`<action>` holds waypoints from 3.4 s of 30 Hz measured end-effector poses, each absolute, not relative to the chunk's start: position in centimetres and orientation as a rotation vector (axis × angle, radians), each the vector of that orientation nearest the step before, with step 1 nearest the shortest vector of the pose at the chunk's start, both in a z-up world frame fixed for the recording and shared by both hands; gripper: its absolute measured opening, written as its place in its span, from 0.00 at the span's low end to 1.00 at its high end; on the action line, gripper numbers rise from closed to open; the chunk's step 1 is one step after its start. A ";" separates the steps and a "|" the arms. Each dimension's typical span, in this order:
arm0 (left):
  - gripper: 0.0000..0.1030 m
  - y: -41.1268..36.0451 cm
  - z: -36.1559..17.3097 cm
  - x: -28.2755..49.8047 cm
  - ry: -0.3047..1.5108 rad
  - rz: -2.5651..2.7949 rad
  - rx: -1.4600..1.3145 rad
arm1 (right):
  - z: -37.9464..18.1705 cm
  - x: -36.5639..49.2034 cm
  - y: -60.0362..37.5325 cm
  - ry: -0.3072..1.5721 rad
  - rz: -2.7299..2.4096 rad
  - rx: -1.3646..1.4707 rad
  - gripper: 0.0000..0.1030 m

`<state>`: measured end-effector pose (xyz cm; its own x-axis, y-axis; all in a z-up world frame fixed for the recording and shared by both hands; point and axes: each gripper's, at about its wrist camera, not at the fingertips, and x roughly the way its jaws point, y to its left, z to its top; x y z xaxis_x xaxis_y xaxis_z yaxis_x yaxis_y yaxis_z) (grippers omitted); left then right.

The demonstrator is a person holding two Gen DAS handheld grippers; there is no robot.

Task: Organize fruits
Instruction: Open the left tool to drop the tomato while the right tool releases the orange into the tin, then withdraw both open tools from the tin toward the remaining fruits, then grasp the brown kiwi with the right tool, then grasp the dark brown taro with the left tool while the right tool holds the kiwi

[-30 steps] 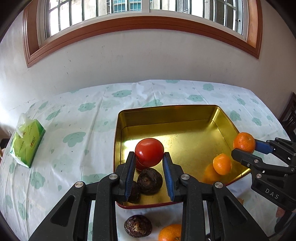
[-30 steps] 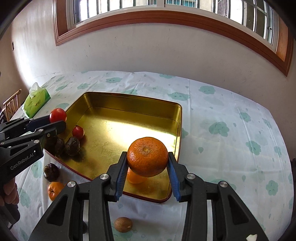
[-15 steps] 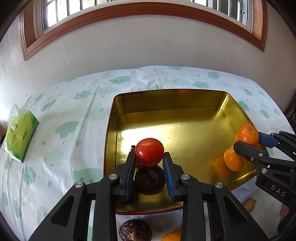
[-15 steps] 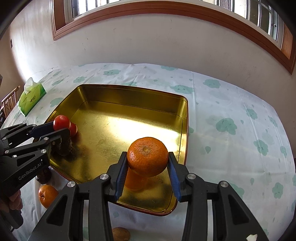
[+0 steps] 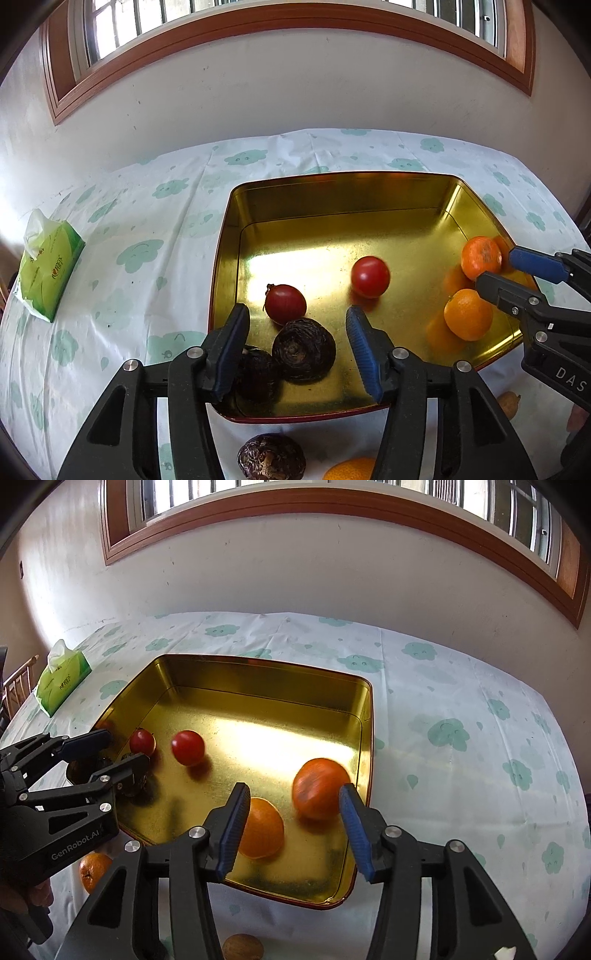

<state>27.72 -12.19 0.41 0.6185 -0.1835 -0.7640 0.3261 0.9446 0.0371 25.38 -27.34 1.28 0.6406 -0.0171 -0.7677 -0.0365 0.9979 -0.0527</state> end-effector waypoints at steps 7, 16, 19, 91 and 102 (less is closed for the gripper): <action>0.56 -11.8 1.6 26.6 0.835 -0.299 0.172 | 2.5 23.8 -27.3 0.852 0.006 -0.055 0.47; 0.56 -8.7 3.7 22.7 0.788 -0.264 0.149 | 4.4 18.9 -27.6 0.802 -0.010 -0.039 0.47; 0.56 -6.8 3.6 21.3 0.791 -0.238 0.132 | 4.0 16.9 -27.8 0.805 -0.019 -0.036 0.47; 0.43 -6.3 -2.8 20.5 0.885 -0.260 0.098 | -2.7 15.6 -29.2 0.889 -0.080 -0.014 0.24; 0.38 -6.2 -2.7 20.1 0.879 -0.250 0.116 | -2.7 15.6 -29.2 0.889 -0.080 -0.014 0.24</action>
<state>20.13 -6.23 -2.71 0.6116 -0.1681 -0.7731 0.2633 0.9647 -0.0015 15.56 -29.22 -2.72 0.6271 -0.0759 -0.7752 0.0641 0.9969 -0.0457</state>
